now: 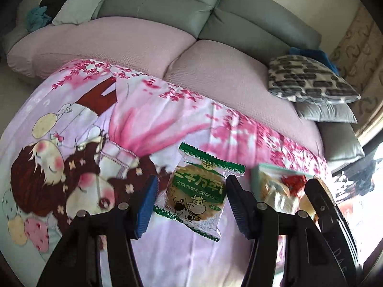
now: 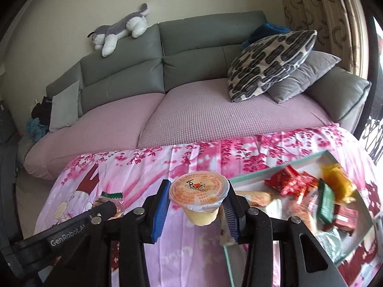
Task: Organize snacks
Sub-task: 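Carry the pudding cup and round cake over the tray and open both grippers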
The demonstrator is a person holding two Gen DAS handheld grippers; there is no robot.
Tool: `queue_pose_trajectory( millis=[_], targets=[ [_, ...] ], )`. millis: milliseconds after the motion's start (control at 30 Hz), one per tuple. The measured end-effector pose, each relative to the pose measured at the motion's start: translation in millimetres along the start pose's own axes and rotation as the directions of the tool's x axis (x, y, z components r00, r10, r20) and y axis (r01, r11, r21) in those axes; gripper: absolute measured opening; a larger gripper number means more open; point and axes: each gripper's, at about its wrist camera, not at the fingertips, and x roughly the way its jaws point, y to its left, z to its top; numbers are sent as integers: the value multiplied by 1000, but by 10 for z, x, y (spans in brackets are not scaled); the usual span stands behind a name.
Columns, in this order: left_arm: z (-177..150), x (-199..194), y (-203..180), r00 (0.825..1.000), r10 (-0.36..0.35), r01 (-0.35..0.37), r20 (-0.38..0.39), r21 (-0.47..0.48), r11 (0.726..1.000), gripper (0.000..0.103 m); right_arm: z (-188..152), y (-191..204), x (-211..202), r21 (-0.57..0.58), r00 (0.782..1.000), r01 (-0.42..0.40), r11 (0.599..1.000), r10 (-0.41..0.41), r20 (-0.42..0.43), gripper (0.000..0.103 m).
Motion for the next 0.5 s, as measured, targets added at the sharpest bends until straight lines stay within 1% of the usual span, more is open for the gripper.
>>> queue_pose_trajectory(
  millis=[267,367,500],
  targets=[
    [-423,-28,-502,998,-55,56,-7,107,993,60,-194,-524,-406,50,998,64,997,-63,-12,45],
    [-529,26,-717,997,-80,81,-14,163,983,60,-251,-765,-476,84,995,95,992,-95,-10,45],
    [-639,149,-951,995,-90,96,-40,212,972,60,-310,-1099,-496,127,989,146,981,-145,-18,45]
  ],
)
